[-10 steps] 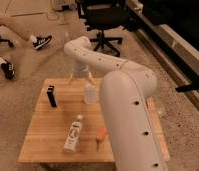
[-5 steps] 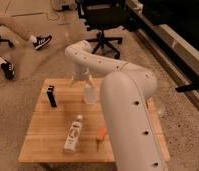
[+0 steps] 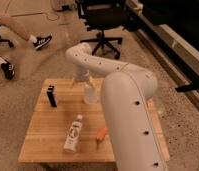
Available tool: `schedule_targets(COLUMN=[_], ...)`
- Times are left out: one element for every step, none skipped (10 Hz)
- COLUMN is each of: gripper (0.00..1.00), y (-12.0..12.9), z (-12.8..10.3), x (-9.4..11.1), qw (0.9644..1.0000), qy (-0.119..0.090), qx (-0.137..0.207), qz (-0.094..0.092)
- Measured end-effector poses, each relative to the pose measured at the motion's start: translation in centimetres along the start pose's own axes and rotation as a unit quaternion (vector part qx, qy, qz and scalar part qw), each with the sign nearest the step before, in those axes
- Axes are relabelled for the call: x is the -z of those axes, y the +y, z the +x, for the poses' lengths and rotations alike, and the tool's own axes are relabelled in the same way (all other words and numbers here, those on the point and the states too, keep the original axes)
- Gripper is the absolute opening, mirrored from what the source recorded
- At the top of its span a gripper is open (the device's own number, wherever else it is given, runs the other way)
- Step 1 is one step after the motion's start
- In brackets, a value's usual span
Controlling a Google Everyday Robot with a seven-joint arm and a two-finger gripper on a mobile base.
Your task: Place the ceramic cup over the eraser
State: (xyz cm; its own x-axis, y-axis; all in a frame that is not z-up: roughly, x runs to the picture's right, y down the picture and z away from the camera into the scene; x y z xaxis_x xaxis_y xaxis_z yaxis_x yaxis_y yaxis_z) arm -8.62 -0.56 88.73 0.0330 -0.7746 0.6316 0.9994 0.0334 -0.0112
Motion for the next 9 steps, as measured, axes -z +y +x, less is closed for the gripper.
schedule_targets(gripper=[0.80, 0.80, 0.80, 0.80, 0.80, 0.80, 0.80, 0.80, 0.80], y=[0.3, 0.8, 1.1, 1.4, 1.7, 2.1, 2.4, 2.8, 3.0], z=[0.0, 0.4, 0.6, 1.0, 1.2, 1.5, 1.6, 1.6, 1.5], x=[-0.1, -0.3, -0.5, -0.6, -0.8, -1.1, -1.2, -1.5, -1.7], qw=[1.0000, 0.9999, 0.9998, 0.9997, 0.9996, 0.9994, 0.9993, 0.9991, 0.9989], qy=[-0.002, -0.001, -0.002, -0.002, -0.002, -0.003, -0.005, -0.008, -0.013], qx=[0.001, 0.001, 0.001, 0.001, 0.000, -0.003, -0.004, -0.006, -0.008], qz=[-0.007, -0.014, -0.020, -0.024, -0.028, -0.034, -0.038, -0.042, -0.045])
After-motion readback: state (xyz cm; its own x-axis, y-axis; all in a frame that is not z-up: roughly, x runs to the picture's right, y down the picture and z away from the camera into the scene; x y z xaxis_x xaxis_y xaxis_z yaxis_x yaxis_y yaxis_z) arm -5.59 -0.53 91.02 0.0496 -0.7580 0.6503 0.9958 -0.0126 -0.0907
